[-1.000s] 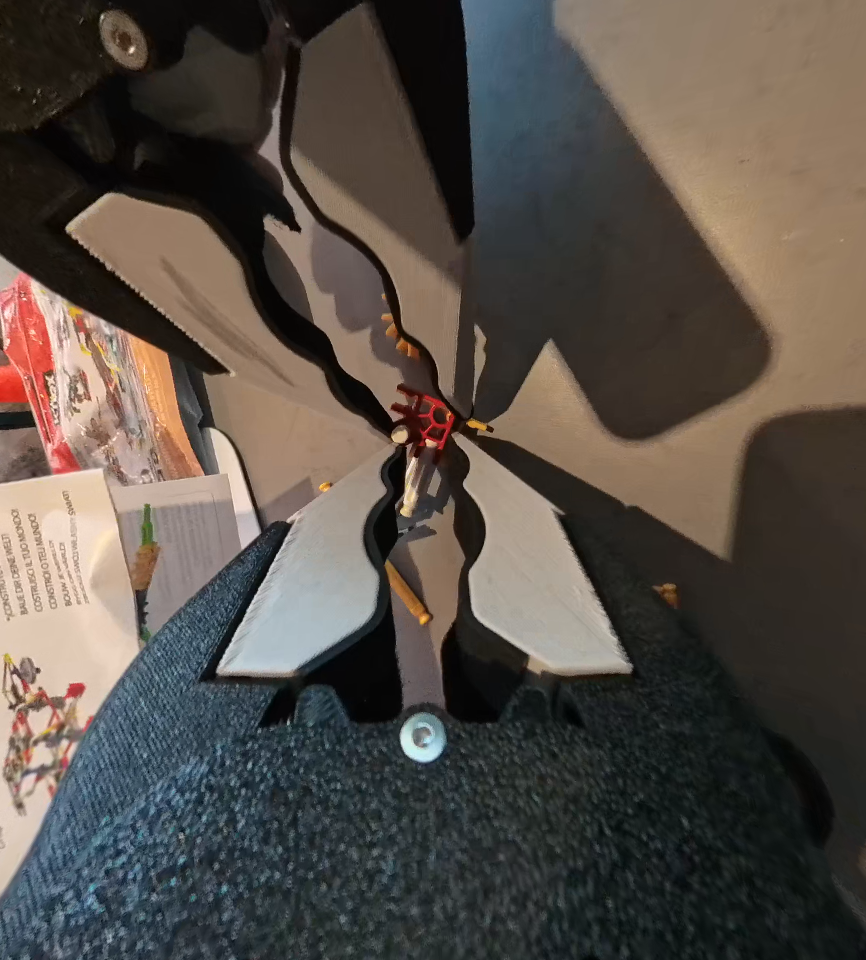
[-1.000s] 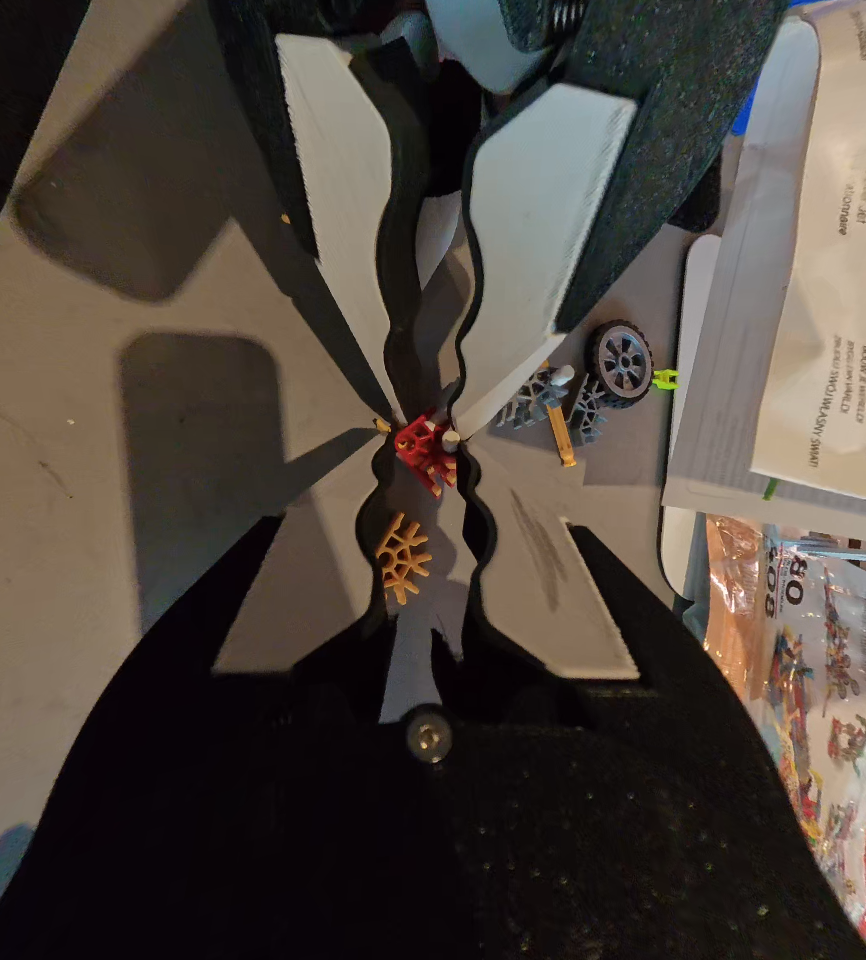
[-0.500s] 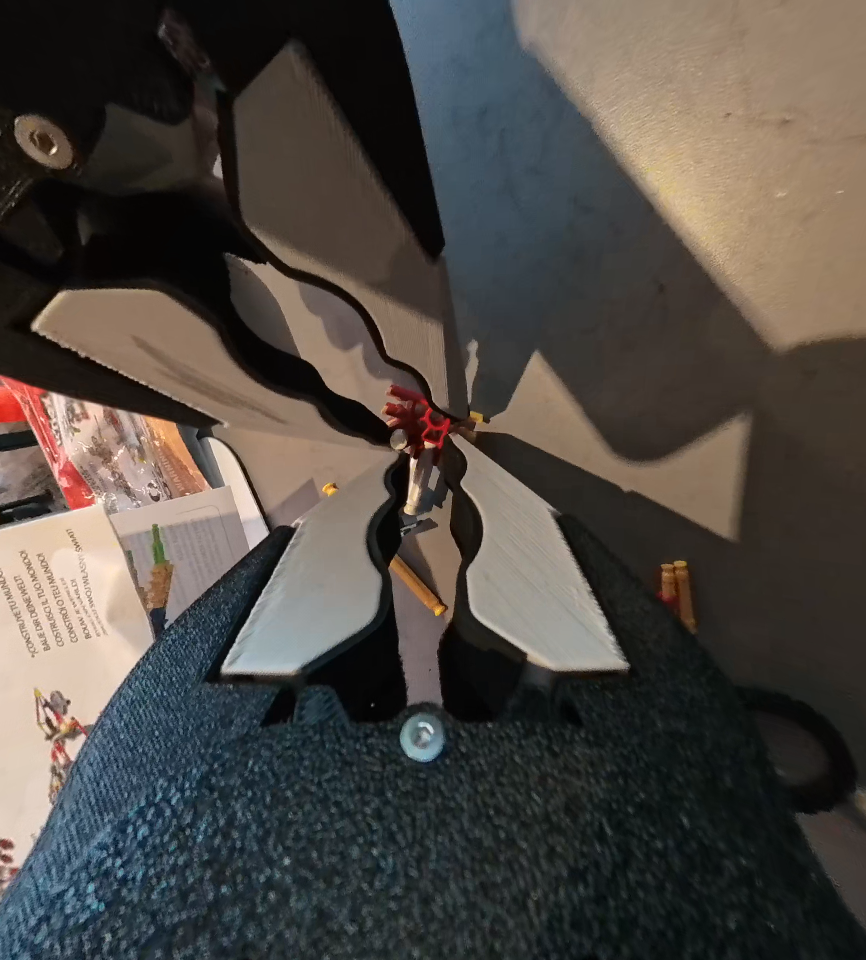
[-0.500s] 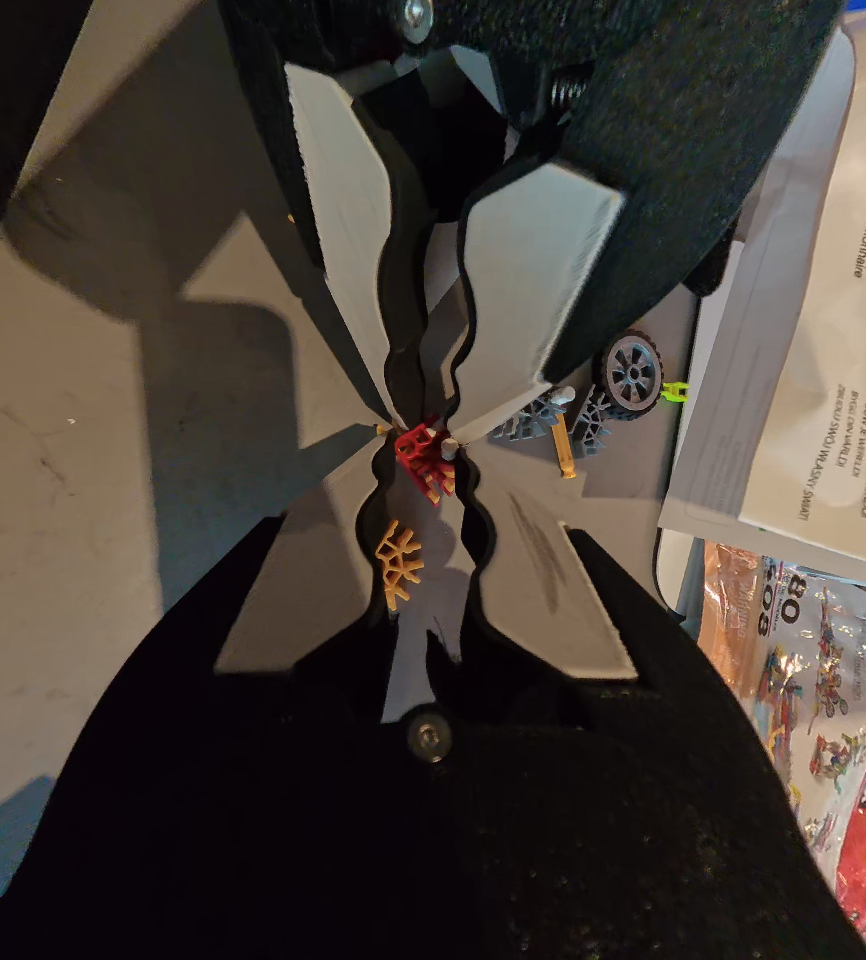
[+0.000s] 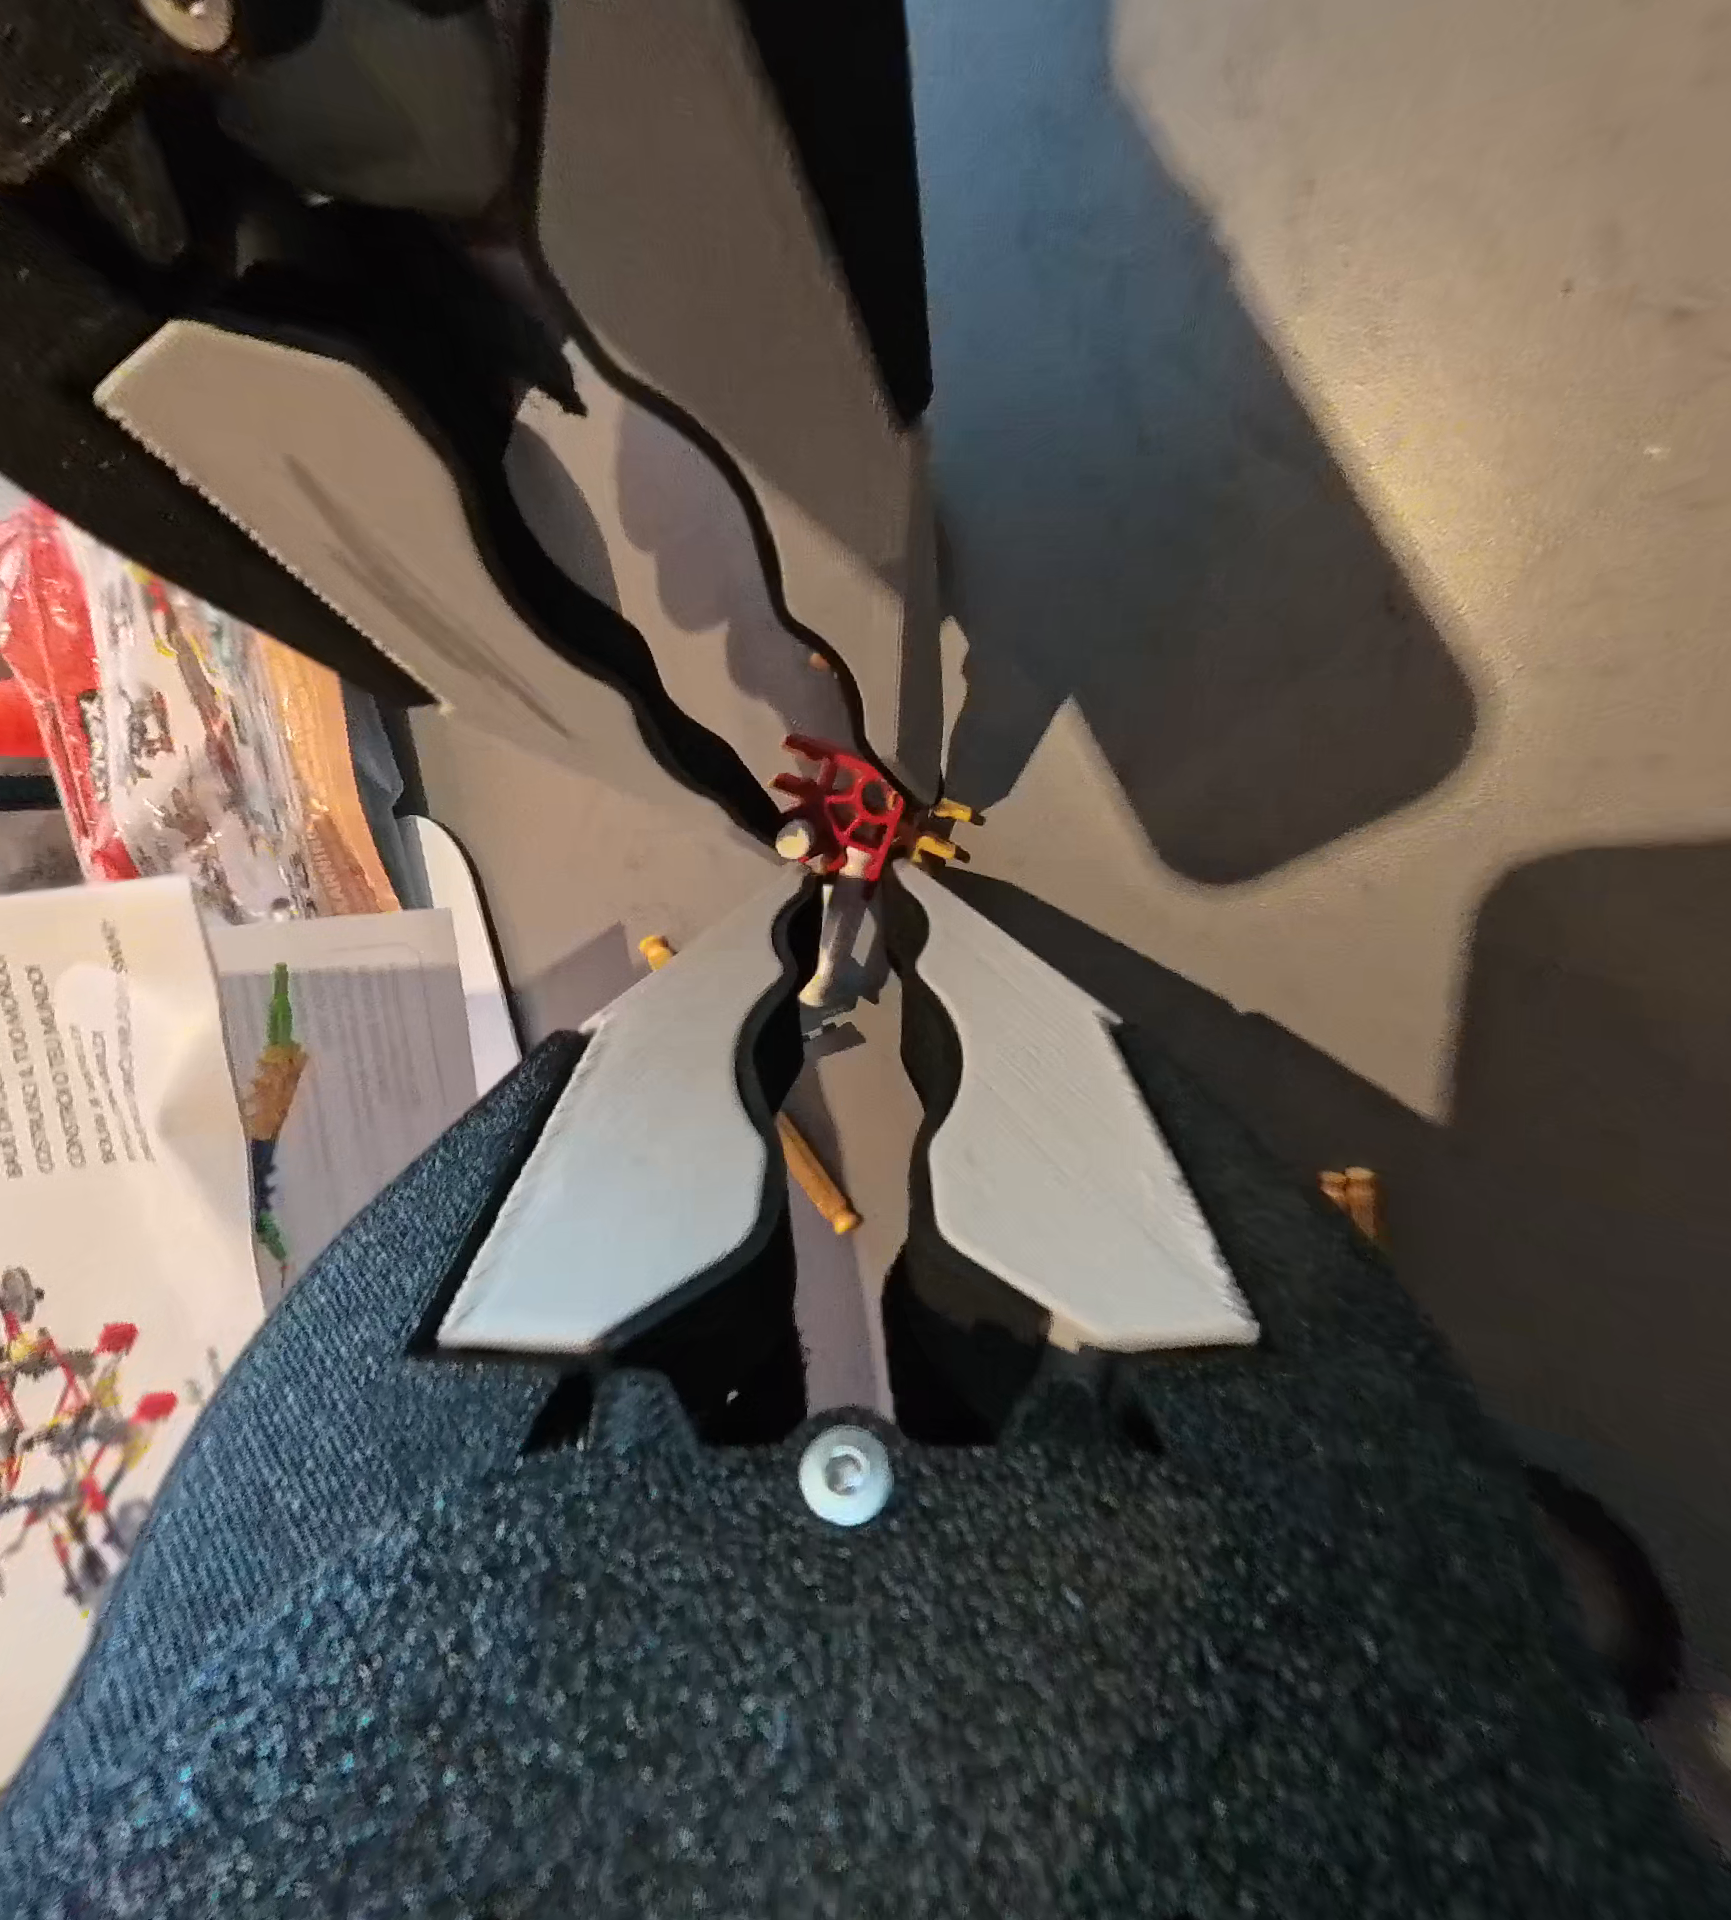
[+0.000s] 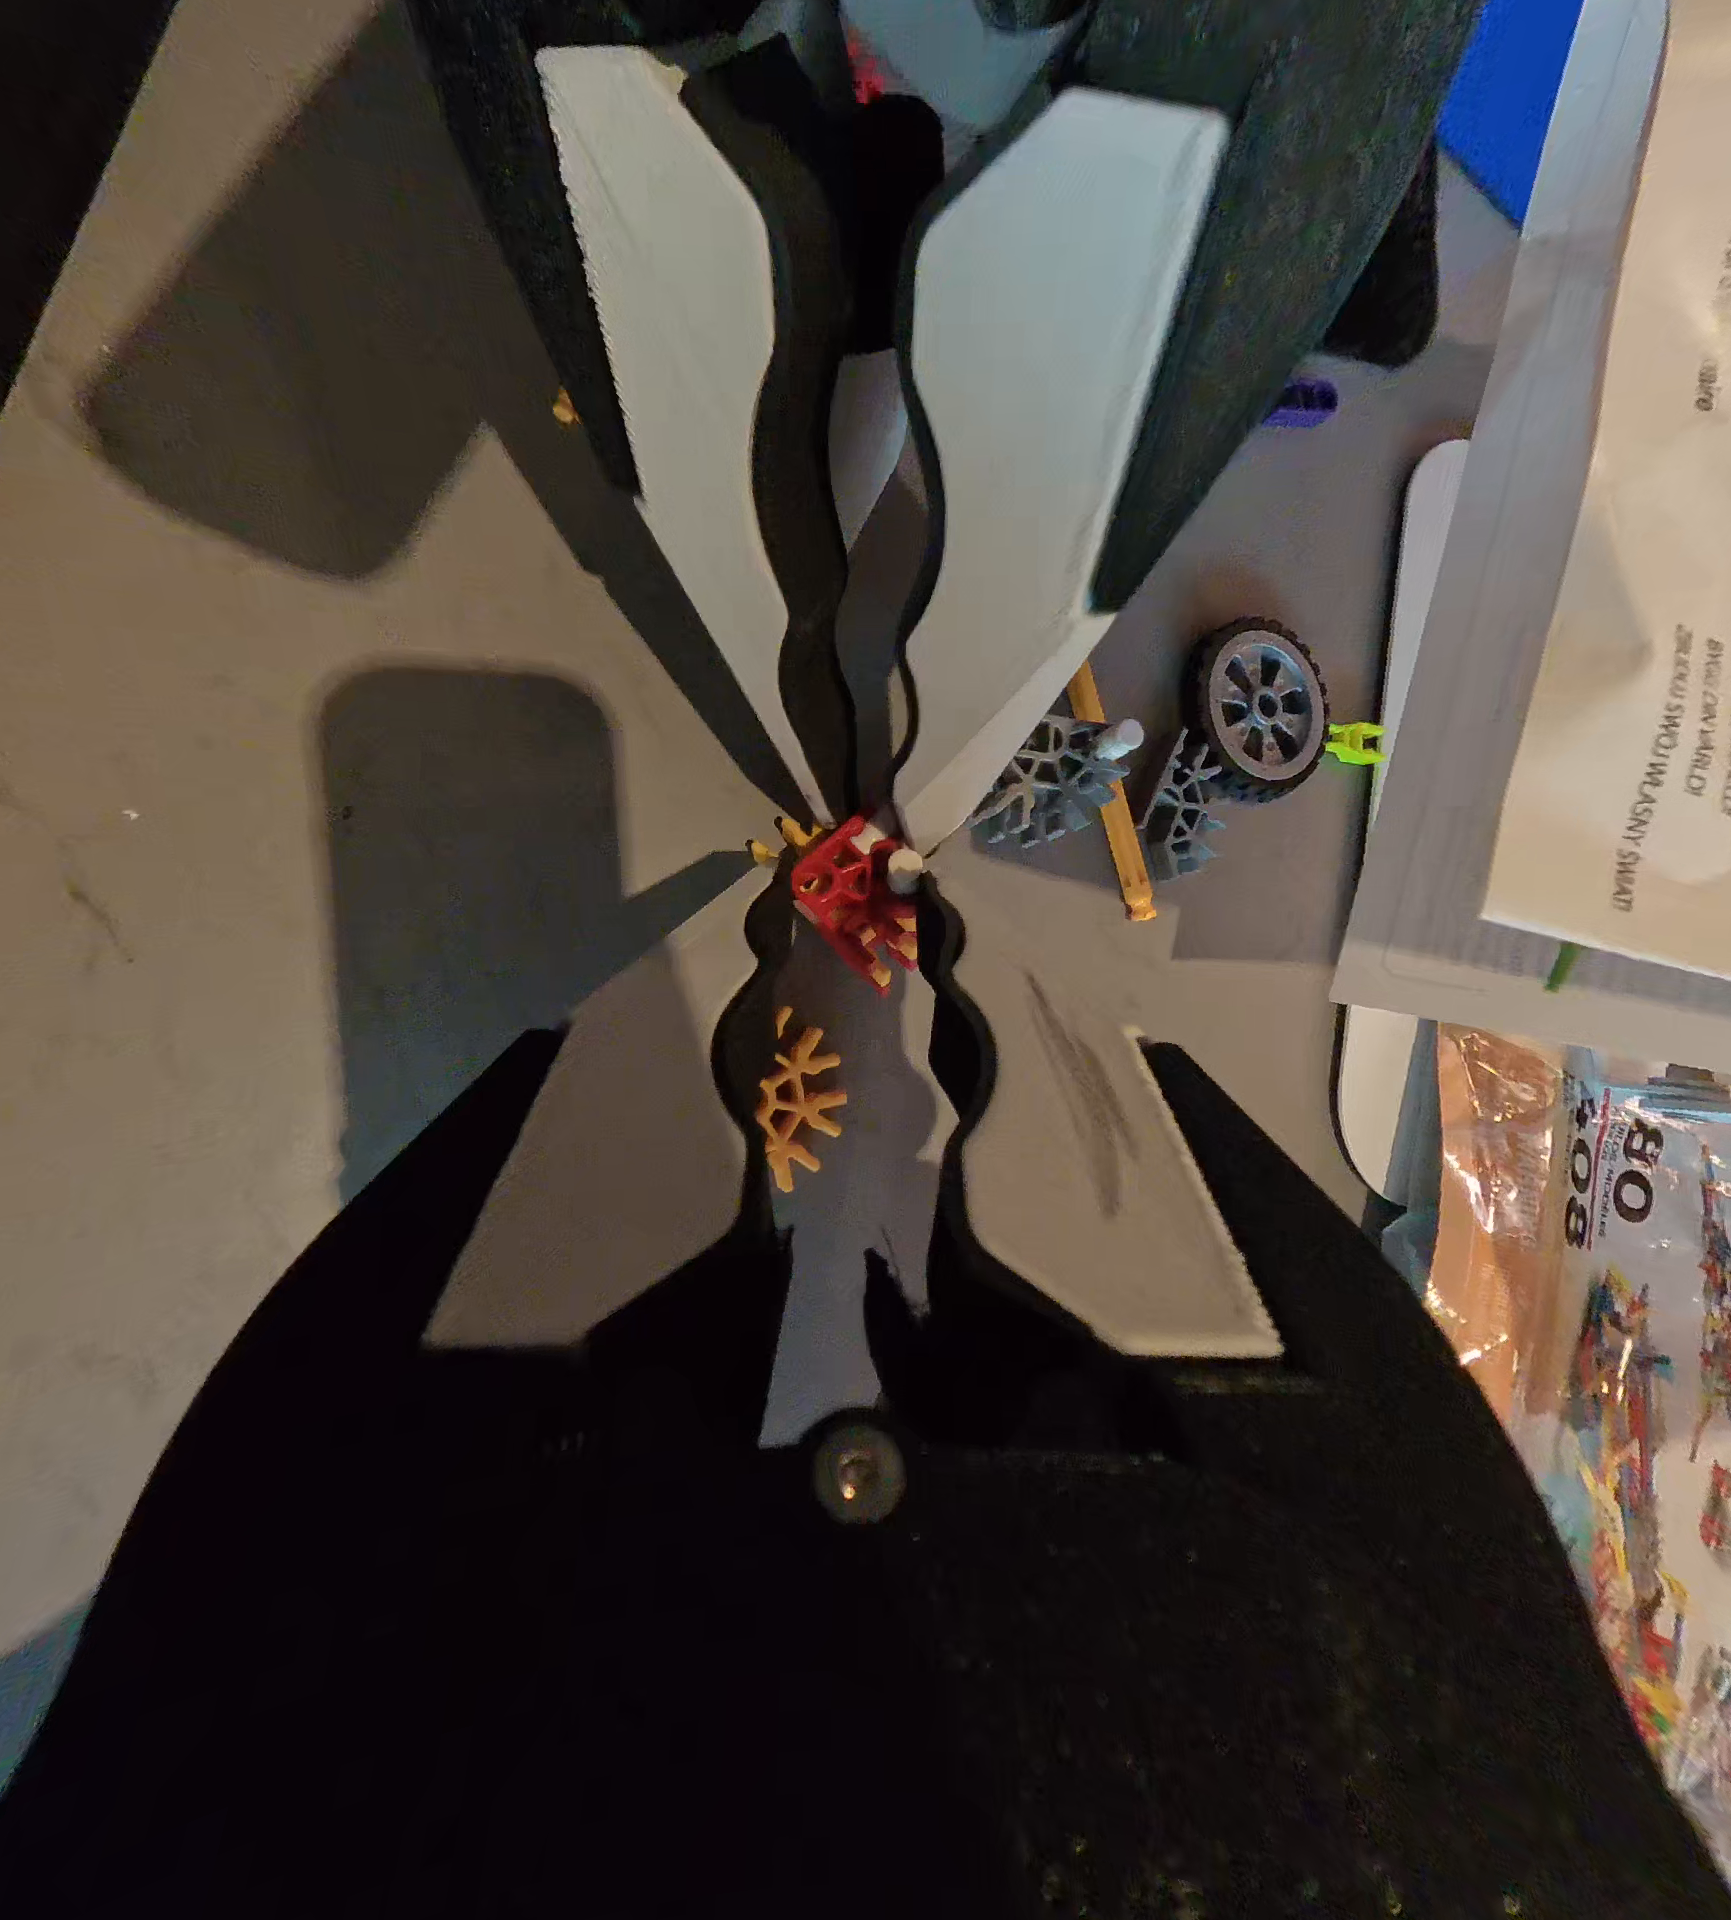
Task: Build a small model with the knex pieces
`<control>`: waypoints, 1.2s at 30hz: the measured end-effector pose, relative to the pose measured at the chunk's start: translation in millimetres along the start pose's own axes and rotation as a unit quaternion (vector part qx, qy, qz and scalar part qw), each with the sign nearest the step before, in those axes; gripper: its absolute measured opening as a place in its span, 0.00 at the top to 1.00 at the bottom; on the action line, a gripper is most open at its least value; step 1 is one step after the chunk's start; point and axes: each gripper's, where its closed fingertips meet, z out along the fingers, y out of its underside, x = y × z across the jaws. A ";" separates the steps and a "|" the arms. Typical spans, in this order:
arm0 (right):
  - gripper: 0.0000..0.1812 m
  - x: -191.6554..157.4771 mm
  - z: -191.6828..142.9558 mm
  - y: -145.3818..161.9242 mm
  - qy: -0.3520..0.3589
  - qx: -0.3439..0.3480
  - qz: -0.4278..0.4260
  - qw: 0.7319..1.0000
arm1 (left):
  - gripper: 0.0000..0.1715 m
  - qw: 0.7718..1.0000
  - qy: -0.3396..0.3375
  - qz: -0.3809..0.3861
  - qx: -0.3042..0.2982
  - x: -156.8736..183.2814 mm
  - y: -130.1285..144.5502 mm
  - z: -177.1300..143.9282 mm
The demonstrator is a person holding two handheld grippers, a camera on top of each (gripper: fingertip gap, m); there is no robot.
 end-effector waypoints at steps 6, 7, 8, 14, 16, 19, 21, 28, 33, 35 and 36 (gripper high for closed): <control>0.88 0.5 0.7 -0.7 0.003 0.009 0.008 1.000 | 0.90 0.998 -0.040 -0.037 0.039 -2.3 -6.1 -6.9; 0.88 0.2 0.9 -1.3 0.003 0.011 0.008 1.000 | 0.90 0.997 -0.039 -0.045 0.044 -1.1 -7.1 -5.9; 0.88 0.1 1.0 -1.5 0.003 0.011 0.008 1.000 | 0.90 0.997 -0.043 -0.051 0.048 -1.5 -7.5 -5.5; 0.88 0.7 1.2 -2.2 0.006 0.022 0.025 0.999 | 0.88 0.995 -0.058 -0.071 0.049 -0.8 -8.9 -4.8; 0.88 0.6 1.3 -2.1 0.007 0.022 0.024 0.999 | 0.88 0.994 -0.071 -0.068 0.052 -0.8 -8.9 -4.8; 0.88 0.7 1.6 -2.5 0.009 0.022 0.020 1.000 | 0.89 0.993 -0.086 -0.067 0.050 -1.1 -8.5 -4.9; 0.88 0.6 1.9 -2.9 0.010 0.021 0.020 1.000 | 0.88 0.992 -0.087 -0.076 0.049 -0.8 -8.2 -4.8; 0.89 1.9 3.7 -5.2 0.016 0.015 0.023 0.999 | 0.91 0.991 -0.089 -0.095 0.041 -1.4 -6.8 -5.4; 0.89 4.1 4.5 -5.3 0.021 0.003 0.018 1.000 | 0.92 0.992 -0.094 -0.082 0.029 -3.1 -5.5 -4.2; 0.90 4.9 4.6 -5.3 0.023 -0.007 0.013 1.000 | 0.92 0.992 -0.092 -0.085 0.029 -3.9 -5.9 -3.5; 0.90 5.4 5.0 -5.5 0.024 -0.009 0.012 1.000 | 0.93 0.992 -0.093 -0.079 0.027 -4.1 -5.5 -3.4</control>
